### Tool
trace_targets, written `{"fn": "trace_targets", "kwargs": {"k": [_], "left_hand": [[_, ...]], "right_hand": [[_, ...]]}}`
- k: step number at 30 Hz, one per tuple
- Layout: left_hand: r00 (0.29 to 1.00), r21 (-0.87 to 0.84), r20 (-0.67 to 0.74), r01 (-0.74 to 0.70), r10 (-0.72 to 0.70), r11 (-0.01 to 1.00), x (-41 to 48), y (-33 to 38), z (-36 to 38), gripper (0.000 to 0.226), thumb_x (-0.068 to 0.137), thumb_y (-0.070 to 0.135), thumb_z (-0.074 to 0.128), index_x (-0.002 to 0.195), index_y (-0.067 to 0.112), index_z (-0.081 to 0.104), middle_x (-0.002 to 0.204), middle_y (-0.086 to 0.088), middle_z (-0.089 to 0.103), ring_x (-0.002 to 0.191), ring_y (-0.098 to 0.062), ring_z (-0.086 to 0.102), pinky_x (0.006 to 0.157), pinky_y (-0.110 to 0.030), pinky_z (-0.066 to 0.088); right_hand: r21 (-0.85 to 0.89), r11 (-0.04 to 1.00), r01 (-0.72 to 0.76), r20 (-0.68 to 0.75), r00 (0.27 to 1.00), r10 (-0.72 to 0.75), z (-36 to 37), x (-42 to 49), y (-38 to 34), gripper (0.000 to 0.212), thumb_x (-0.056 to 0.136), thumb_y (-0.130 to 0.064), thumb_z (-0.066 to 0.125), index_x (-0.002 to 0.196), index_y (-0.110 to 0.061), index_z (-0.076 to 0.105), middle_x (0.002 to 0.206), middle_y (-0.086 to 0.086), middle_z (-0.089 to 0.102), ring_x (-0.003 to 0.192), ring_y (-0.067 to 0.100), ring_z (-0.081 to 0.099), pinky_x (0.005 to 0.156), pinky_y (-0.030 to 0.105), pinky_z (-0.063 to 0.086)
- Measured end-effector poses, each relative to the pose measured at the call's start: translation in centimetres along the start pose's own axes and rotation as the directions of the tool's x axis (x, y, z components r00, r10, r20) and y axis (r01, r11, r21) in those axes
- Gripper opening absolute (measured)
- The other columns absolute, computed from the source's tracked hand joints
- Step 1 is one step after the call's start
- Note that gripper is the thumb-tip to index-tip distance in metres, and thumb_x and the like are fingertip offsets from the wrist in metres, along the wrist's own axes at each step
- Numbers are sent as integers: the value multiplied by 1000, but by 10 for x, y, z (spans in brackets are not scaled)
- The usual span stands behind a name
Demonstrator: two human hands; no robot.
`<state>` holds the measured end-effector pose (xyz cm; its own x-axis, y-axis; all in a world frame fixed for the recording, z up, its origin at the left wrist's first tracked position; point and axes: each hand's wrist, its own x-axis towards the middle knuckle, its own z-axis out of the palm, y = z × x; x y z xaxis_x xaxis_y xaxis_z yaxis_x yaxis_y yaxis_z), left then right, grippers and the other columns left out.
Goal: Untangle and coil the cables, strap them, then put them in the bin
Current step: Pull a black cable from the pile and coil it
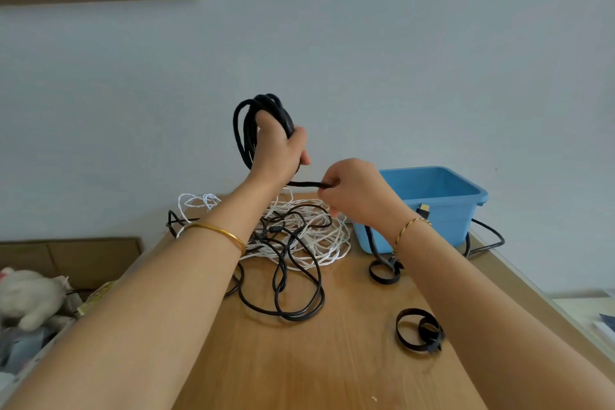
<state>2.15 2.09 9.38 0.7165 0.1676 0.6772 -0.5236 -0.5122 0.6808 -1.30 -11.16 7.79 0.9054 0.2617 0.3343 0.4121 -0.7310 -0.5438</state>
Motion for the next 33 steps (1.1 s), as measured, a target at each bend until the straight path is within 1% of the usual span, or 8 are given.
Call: {"fn": "trace_targets", "kwargs": {"k": [2, 5, 10, 16, 22, 25, 29, 33], "left_hand": [[994, 104, 107, -46, 35, 994, -4, -1, 0, 21, 93, 12, 47, 104, 1, 32, 70, -7, 58, 55, -14, 60, 62, -33, 53], [977, 240, 213, -73, 21, 968, -6, 1, 0, 23, 94, 17, 48, 101, 10, 27, 78, -10, 60, 64, -29, 65, 64, -46, 56], [950, 449, 307, -89, -61, 889, -6, -3, -2, 25, 95, 20, 48, 101, 9, 25, 72, -6, 54, 64, -26, 56, 57, -36, 42], [880, 319, 430, 62, -203, 946, -13, -6, -6, 29, 97, 30, 50, 106, 11, 30, 71, -10, 65, 57, -18, 65, 56, -32, 54], [818, 197, 546, 86, -182, 977, -9, -8, -11, 58, 86, 54, 58, 79, -4, 52, 53, -9, 64, 48, -22, 63, 59, -37, 54], [763, 277, 607, 57, -221, 959, -8, -10, -13, 47, 76, 41, 74, 72, 1, 50, 49, -6, 61, 45, -18, 57, 62, -37, 53], [794, 299, 556, 85, -246, 950, -8, -7, -15, 27, 82, 16, 61, 62, 1, 54, 43, -5, 55, 40, -20, 52, 49, -26, 43], [774, 216, 576, 167, -264, 962, -12, -1, -18, 22, 85, 11, 55, 65, 4, 50, 51, -7, 50, 40, -18, 46, 41, -22, 39]], "right_hand": [[-29, 1000, -5, -70, 998, 3, 0, 2, 1, 11, 83, -15, 58, 86, -16, 69, 80, 5, 69, 74, 26, 65, 70, 39, 57], [-41, 999, -17, -157, 988, 10, -2, 4, 2, 14, 81, -15, 60, 87, -22, 70, 88, -2, 67, 81, 21, 61, 69, 34, 54], [29, 999, 33, -196, 980, -27, -9, 6, 1, 17, 78, -10, 60, 89, -22, 58, 89, -1, 61, 83, 24, 60, 72, 42, 54], [-113, 992, 60, -260, 962, -88, -12, 4, 3, 17, 81, -23, 67, 95, -22, 57, 90, -2, 65, 84, 21, 61, 68, 33, 50], [-381, 922, 61, -336, 920, -200, -21, 10, 5, 21, 85, -43, 63, 98, -26, 65, 95, -6, 65, 87, 20, 60, 63, 26, 38], [-413, 900, 137, -301, 913, -277, -23, 12, 6, 24, 87, -42, 62, 105, -28, 66, 101, -7, 64, 95, 17, 59, 65, 26, 37], [-421, 883, 209, -348, 861, -370, -25, 17, 10, 24, 89, -42, 59, 104, -26, 68, 99, -5, 65, 97, 18, 56, 64, 26, 33], [-414, 887, 206, -465, 790, -400, -27, 29, 24, 24, 93, -38, 55, 106, -25, 71, 95, 1, 65, 91, 24, 57, 61, 28, 31]]}}
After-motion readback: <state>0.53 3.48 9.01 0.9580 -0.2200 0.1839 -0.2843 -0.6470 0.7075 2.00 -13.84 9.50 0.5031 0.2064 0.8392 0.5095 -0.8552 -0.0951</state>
